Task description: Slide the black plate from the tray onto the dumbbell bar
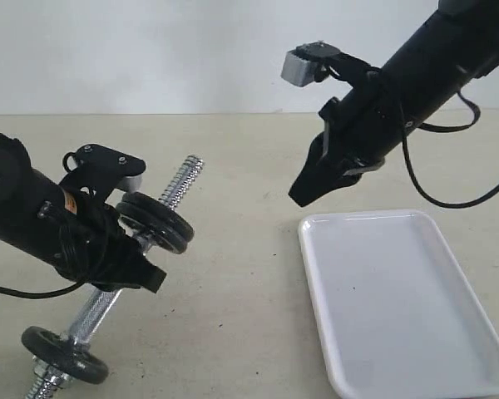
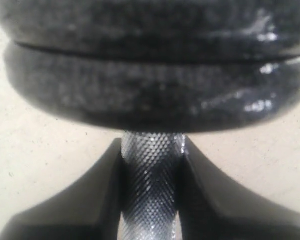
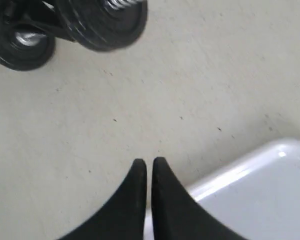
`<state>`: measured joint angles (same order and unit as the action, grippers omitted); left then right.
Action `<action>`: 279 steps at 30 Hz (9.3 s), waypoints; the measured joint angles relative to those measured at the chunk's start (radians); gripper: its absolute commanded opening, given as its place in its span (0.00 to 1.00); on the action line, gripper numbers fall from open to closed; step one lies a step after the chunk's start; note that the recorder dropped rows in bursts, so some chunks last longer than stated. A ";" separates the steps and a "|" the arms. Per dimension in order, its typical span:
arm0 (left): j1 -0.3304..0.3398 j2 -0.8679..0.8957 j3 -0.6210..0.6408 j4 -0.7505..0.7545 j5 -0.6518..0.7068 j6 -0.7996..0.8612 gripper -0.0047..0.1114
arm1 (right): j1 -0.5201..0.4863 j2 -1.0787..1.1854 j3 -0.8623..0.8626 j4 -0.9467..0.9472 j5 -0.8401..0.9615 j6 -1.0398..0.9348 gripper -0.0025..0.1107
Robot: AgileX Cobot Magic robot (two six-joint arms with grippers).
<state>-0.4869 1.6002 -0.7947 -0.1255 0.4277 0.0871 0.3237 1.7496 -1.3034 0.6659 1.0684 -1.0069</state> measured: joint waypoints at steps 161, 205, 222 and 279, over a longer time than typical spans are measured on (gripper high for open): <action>-0.002 0.208 -0.244 -0.116 -0.065 -0.161 0.60 | 0.036 -0.089 0.231 -0.258 -0.152 0.302 0.02; -0.002 0.235 -0.176 0.394 -0.073 -0.620 0.59 | 0.276 -0.089 0.235 -0.222 -0.205 0.391 0.02; -0.002 0.188 -0.175 0.349 -0.017 -0.576 0.34 | 0.276 -0.160 0.236 -0.278 -0.271 0.391 0.02; -0.002 -1.523 0.134 0.125 0.323 0.135 0.08 | 0.276 -0.828 0.237 -0.357 -0.118 0.485 0.02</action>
<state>-0.4886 0.0771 -0.6609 0.0000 0.7503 0.2226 0.5998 0.9211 -1.0666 0.3089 0.9503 -0.5223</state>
